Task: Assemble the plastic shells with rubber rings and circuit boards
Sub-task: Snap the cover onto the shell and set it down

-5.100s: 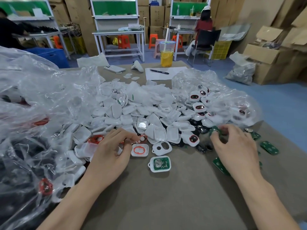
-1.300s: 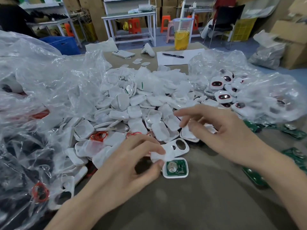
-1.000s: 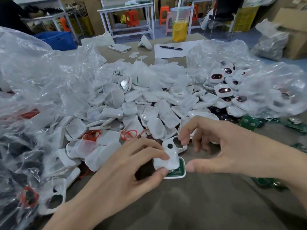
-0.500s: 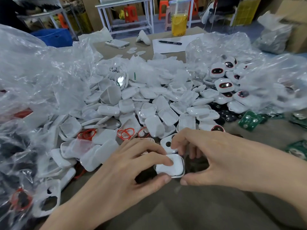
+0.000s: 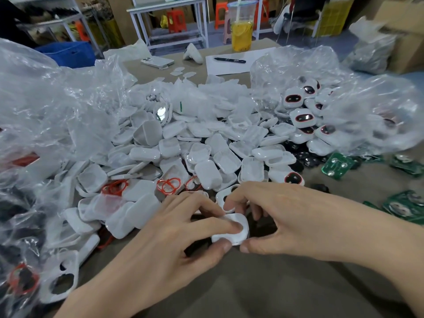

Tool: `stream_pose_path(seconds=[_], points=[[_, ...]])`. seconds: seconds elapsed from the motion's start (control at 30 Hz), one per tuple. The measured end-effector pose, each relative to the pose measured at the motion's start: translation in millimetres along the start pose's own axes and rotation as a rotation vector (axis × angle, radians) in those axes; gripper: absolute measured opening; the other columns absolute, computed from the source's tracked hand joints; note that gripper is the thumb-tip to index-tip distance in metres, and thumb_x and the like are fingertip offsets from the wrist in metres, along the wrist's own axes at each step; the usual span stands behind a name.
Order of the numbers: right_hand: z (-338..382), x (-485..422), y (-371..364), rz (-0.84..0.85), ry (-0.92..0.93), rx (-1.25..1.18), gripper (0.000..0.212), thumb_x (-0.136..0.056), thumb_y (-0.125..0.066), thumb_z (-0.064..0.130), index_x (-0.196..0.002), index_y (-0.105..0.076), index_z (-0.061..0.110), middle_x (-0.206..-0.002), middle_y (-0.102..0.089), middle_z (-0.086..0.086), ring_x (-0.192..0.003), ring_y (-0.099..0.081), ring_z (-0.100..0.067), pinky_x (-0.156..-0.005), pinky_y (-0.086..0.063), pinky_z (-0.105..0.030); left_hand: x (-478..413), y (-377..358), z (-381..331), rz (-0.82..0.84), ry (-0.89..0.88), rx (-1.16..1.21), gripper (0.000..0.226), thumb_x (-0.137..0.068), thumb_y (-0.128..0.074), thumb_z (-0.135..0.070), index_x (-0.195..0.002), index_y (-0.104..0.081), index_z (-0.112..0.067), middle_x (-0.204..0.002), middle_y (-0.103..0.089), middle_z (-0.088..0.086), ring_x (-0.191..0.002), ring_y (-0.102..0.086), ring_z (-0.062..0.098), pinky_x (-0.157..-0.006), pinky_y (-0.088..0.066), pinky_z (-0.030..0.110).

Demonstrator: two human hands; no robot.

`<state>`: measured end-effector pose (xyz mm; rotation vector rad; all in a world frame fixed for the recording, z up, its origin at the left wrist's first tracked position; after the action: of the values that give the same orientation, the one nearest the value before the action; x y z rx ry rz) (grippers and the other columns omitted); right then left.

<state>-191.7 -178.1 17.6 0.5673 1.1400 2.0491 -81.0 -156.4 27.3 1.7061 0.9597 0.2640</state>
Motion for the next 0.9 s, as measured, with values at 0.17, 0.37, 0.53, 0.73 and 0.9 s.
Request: stream_pose_path(seconds=[0.17,0.37,0.53,0.73,0.9], points=[[-2,-1,0,0.017,0.020,0.008,0.043,-0.084,-0.062,0.060,-0.123,-0.045,0.052,-0.113,-0.045,0.031,-0.105,-0.046,0.011,-0.089,-0.034,-0.007,-1,0,-3,0.003,-0.012,-0.017,0.020,-0.095,-0.060,-0.042,-0.112,-0.071,-0.041,-0.114,-0.055,-0.020,-0.108,-0.054,0.001,-0.089,-0.045,0.029],[-4,-2,-1,0.028,0.026,0.004,0.046,-0.083,-0.058,0.062,-0.126,-0.046,0.049,-0.110,-0.045,0.031,-0.105,-0.047,0.010,-0.089,-0.036,-0.011,-3,0,-5,0.001,-0.045,-0.069,0.020,-0.096,-0.059,-0.041,-0.112,-0.072,-0.039,-0.116,-0.059,-0.019,-0.111,-0.054,0.004,-0.092,-0.045,0.028],[-4,-3,-2,0.030,0.029,0.042,0.051,-0.083,-0.054,0.063,-0.127,-0.047,0.038,-0.109,-0.045,0.027,-0.104,-0.047,0.006,-0.085,-0.043,-0.020,-3,1,-10,-0.016,-0.089,-0.115,0.019,-0.097,-0.058,-0.040,-0.111,-0.070,-0.039,-0.117,-0.058,-0.021,-0.111,-0.055,0.005,-0.093,-0.044,0.027],[-3,-3,-4,0.037,0.032,0.039,0.045,-0.087,-0.059,0.055,-0.127,-0.050,0.035,-0.106,-0.045,0.023,-0.104,-0.047,0.002,-0.090,-0.036,-0.023,-4,0,-15,-0.034,-0.153,-0.191,0.016,-0.096,-0.058,-0.037,-0.111,-0.065,-0.037,-0.117,-0.058,-0.018,-0.109,-0.056,0.011,-0.096,-0.043,0.029],[-2,-4,-4,0.042,0.032,0.034,0.052,-0.088,-0.061,0.054,-0.135,-0.040,0.044,-0.111,-0.046,0.026,-0.107,-0.048,0.003,-0.090,-0.039,-0.020,-5,-1,-20,-0.046,-0.189,-0.249,0.015,-0.096,-0.061,-0.032,-0.110,-0.064,-0.034,-0.116,-0.064,-0.014,-0.106,-0.062,0.016,-0.094,-0.047,0.036]])
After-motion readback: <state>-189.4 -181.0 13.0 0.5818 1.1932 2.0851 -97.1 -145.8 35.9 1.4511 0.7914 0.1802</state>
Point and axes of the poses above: each hand's wrist, its own x-axis away from the middle knuckle, its own y-axis out of the back of the hand, z = x × y, the point moved 10 cm from there along -x, towards the middle knuckle
